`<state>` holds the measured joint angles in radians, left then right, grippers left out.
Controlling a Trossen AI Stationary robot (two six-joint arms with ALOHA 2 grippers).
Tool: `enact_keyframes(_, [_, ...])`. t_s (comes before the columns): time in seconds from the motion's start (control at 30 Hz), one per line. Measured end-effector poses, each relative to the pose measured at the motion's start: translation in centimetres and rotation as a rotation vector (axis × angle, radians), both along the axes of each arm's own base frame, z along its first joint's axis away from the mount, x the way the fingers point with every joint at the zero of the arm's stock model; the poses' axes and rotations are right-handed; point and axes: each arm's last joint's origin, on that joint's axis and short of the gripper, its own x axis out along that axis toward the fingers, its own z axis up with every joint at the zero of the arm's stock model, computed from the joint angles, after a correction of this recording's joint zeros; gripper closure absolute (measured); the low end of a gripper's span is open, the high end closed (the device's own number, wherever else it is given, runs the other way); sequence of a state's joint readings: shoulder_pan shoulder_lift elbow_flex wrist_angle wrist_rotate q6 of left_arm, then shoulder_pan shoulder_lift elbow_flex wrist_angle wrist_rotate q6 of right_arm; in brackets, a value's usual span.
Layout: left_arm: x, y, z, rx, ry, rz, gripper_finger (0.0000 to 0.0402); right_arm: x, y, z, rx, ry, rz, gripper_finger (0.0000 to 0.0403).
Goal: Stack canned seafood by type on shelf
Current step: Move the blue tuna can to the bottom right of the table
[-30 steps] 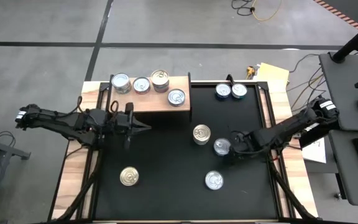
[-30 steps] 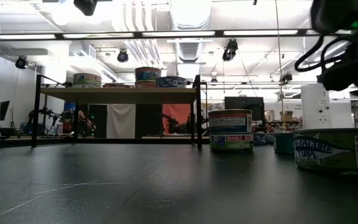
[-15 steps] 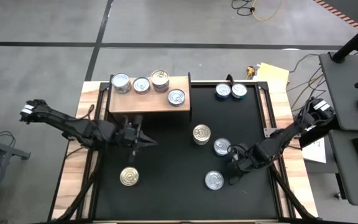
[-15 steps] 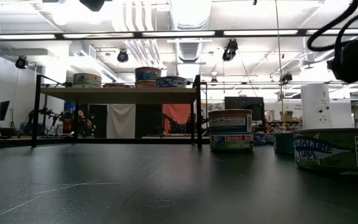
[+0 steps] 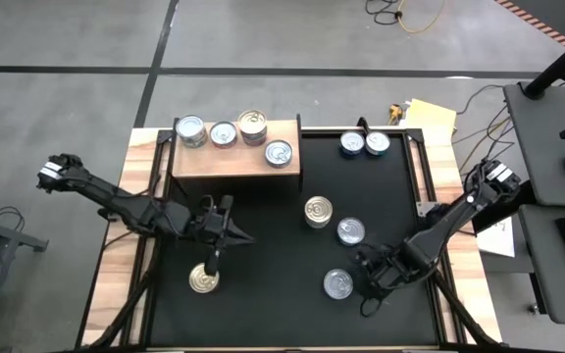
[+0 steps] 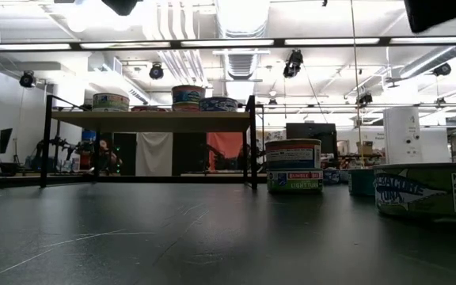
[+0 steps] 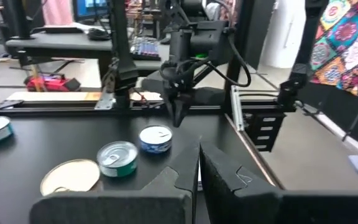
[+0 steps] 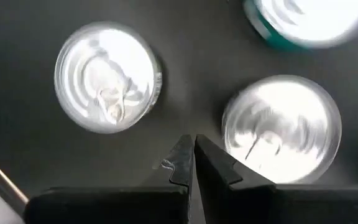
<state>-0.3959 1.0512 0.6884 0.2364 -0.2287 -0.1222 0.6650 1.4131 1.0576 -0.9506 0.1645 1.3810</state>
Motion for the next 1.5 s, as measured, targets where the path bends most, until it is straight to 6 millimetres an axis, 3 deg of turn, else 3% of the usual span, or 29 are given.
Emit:
enact_keyframes(0.1, [-0.2, -0.6, 0.1, -0.003, -0.007, -0.025, 0.0401, 0.5, 0.8, -0.4, -0.083, 0.020, 0.280, 0.0394])
enact_keyframes(0.17, [-0.3, -0.8, 0.1, 0.000, -0.011, -0.036, 0.0401, 1.0, 1.2, -1.1, -0.117, 0.046, 0.372, 0.0393])
enact_keyframes(0.47, [0.0, -1.1, -0.2, 0.002, -0.005, -0.042, 0.0401, 2.5, 2.1, -4.7, -0.204, 0.242, 0.308, 0.0389])
enact_keyframes(0.63, [0.1, -1.1, -0.1, -0.012, -0.016, -0.042, 0.0401, 2.7, 3.4, -6.1, -0.211, 0.241, 0.407, 0.0363])
enact_keyframes(0.97, [0.1, -1.1, 0.0, 0.025, -0.040, -0.047, 0.0401, 1.3, 3.4, -3.8, -0.184, 0.204, 0.325, 0.0273])
enact_keyframes(1.13, [0.1, -1.0, 0.1, 0.100, -0.064, -0.034, 0.0401, 1.0, 3.2, -3.6, -0.197, 0.179, 0.248, 0.0234])
enact_keyframes(1.37, [0.2, -0.8, 0.2, 0.147, -0.068, 0.027, 0.0401, 0.1, 2.4, -5.0, -0.233, 0.229, 0.194, 0.0223])
enact_keyframes(1.5, [0.2, -0.8, 0.1, 0.153, -0.069, 0.029, 0.0401, -0.3, 2.5, -5.0, -0.310, 0.225, 0.378, 0.0232])
